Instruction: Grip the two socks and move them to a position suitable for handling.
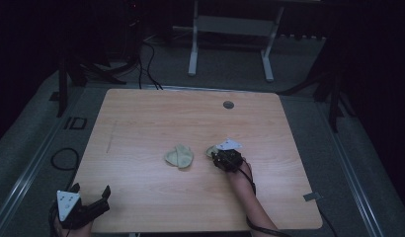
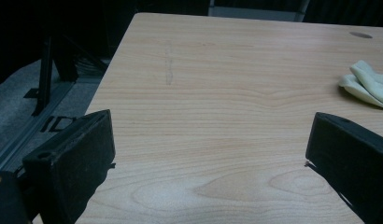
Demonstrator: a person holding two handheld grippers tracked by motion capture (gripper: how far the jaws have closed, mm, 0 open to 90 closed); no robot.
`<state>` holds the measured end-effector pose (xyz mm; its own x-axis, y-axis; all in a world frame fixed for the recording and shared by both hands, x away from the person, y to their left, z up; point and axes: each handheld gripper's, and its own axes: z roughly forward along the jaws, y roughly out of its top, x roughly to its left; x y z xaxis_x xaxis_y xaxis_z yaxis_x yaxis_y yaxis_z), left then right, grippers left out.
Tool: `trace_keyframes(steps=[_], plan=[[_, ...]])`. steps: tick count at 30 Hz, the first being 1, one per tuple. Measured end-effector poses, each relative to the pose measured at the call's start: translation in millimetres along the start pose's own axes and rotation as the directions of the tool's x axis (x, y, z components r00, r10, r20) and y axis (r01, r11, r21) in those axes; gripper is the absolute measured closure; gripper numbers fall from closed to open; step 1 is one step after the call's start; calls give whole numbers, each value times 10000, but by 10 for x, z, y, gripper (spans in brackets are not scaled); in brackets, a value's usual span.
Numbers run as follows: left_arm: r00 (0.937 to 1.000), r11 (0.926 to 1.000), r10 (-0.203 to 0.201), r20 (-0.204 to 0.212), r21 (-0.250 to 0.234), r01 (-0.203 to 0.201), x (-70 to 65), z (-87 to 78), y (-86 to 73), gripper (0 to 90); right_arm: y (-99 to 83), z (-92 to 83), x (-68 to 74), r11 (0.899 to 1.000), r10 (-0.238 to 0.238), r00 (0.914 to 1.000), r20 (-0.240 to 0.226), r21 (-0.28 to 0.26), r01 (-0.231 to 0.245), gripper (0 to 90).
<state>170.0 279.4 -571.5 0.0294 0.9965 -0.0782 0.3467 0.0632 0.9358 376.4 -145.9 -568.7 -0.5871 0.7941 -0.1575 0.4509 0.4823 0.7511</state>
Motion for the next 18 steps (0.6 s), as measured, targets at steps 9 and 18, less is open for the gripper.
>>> trace_keyframes(steps=[9,18], plan=[[10000,10000,1,7,-4,-1,1,5,2,15,54,-35,8,9993,-167,9995,284,343,157,813],[10000,10000,52,4,-9,-52,1,6,7,15,113,-306,33,9998,-185,9998,-119,-31,184,814]])
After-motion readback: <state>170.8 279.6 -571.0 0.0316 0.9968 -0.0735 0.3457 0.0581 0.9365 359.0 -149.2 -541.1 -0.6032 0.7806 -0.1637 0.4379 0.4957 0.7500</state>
